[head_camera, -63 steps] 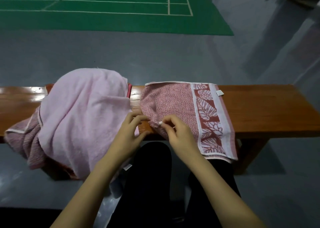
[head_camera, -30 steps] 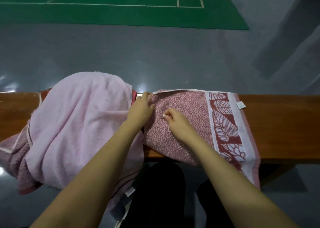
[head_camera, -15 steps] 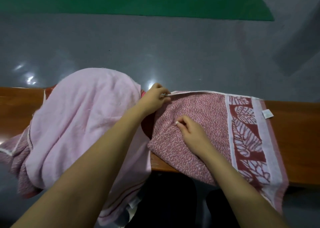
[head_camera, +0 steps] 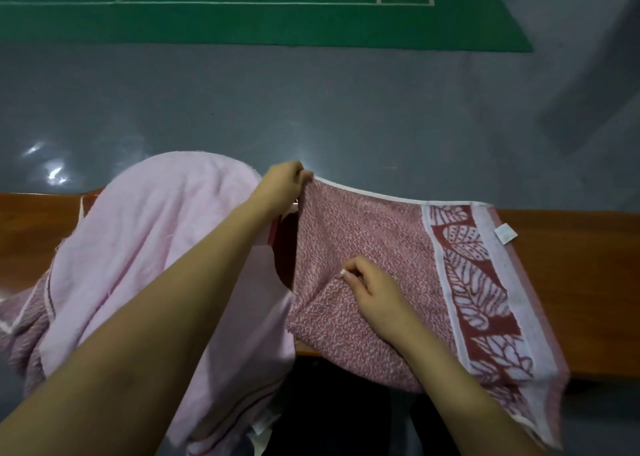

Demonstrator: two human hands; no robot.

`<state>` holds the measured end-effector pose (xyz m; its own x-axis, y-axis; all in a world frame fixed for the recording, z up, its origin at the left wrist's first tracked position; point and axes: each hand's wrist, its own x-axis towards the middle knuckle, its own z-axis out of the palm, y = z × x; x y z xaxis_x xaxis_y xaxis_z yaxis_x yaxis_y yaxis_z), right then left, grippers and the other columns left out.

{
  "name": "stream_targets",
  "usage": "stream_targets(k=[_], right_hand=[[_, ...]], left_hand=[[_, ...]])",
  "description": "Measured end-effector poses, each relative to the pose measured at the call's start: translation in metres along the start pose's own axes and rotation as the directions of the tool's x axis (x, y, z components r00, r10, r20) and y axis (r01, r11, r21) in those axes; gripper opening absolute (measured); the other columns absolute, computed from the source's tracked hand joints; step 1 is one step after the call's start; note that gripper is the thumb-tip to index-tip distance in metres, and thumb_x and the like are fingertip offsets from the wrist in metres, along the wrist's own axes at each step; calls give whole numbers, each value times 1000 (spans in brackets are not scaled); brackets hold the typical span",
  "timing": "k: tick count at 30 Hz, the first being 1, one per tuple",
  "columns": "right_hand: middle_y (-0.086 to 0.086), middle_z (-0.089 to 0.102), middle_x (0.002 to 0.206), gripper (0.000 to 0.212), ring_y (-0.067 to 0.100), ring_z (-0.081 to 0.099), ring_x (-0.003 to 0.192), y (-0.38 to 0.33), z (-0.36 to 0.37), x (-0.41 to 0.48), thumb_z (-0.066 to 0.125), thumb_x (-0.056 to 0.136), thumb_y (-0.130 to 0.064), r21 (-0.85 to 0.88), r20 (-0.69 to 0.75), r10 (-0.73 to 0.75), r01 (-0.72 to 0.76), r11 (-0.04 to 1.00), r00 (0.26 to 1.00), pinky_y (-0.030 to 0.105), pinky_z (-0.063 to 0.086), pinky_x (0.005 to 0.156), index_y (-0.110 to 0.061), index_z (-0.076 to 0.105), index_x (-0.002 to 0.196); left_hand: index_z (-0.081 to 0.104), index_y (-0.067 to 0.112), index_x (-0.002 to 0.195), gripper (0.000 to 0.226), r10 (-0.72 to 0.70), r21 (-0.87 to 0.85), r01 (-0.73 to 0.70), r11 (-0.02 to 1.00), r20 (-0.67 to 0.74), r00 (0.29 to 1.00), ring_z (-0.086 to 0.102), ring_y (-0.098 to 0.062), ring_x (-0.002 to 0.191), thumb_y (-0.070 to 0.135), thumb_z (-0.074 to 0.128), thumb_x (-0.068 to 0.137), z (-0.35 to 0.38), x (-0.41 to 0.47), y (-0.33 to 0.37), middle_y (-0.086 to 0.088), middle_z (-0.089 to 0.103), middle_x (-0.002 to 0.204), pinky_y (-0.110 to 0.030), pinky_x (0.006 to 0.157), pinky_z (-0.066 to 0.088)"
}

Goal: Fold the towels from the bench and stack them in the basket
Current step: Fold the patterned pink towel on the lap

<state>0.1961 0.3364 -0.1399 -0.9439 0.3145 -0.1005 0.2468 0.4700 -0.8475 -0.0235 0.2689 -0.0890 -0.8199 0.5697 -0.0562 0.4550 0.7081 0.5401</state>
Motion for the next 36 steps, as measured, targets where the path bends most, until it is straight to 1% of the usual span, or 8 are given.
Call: stream_targets(k=[2,6,8,11,18,28,32,36], right_hand=[[-9,49,72,12,8,44,63,-1,0,0,46,100,-24,-8,-4,10,-10,1000,1000,27,34,59,-22,51,90],[-9,49,72,12,5,43,62,-4,0,-1,45,100,-25,-3,0,18,-18,1000,1000,22,32,56,-22,51,91],[-9,49,72,12,5,43,61,-4,-1,0,45,100,-25,-12,1,19,-19,1000,1000,21,31,55,-20,53,93],[-8,52,76,12,7,47,66,-5,-1,0,46,100,-25,-19,-5,18,-18,1000,1000,23,33,58,-18,54,96],[-11,57,86,5,3,52,76,-9,-1,-5,58,92,-26,-24,-16,9,-9,1000,1000,16,36,61,-22,57,95],[-17,62,75,26,-2,55,73,-54,-31,-85,61,89,-2,356,-217,-84,159,921,973,11,42,70,-25,60,79],[-14,67,82,24,0,62,83,-69,-38,-126,62,87,1,398,-333,-103,239,886,937,12,44,77,-22,64,82],[-17,69,86,24,-1,64,88,-83,-45,-157,65,85,-2,328,-418,-142,295,898,897,10,44,79,-26,67,83]], left_hand=[[52,7,104,20,-101,-169,87,982,-76,992,56,-31,102,26,50,97,9,-4,0,-17,62,108,-27,72,32],[48,-8,124,63,-417,-409,402,819,56,907,57,-35,111,48,49,94,22,-8,-4,-22,57,124,-35,94,46],[51,-4,120,58,-439,-507,474,720,196,877,60,-29,97,42,64,87,19,-12,-2,-15,60,110,-37,84,52],[52,5,110,54,-443,-322,560,763,370,817,58,-23,89,39,77,76,11,-22,5,-8,59,101,-29,67,47],[66,16,81,12,-282,-729,263,632,100,954,59,-23,88,22,62,91,19,-33,1,-9,66,89,-38,83,50],[65,10,103,15,-50,-619,-44,784,-134,990,58,-10,81,15,54,95,1,-118,55,-3,68,90,-26,77,47],[59,22,83,12,8,-649,-119,752,-171,985,49,6,54,13,65,88,-5,-190,86,14,57,56,-17,58,40],[68,19,77,12,118,-619,-221,753,-203,972,61,2,69,8,70,81,-18,-253,105,9,69,71,-10,67,44]])
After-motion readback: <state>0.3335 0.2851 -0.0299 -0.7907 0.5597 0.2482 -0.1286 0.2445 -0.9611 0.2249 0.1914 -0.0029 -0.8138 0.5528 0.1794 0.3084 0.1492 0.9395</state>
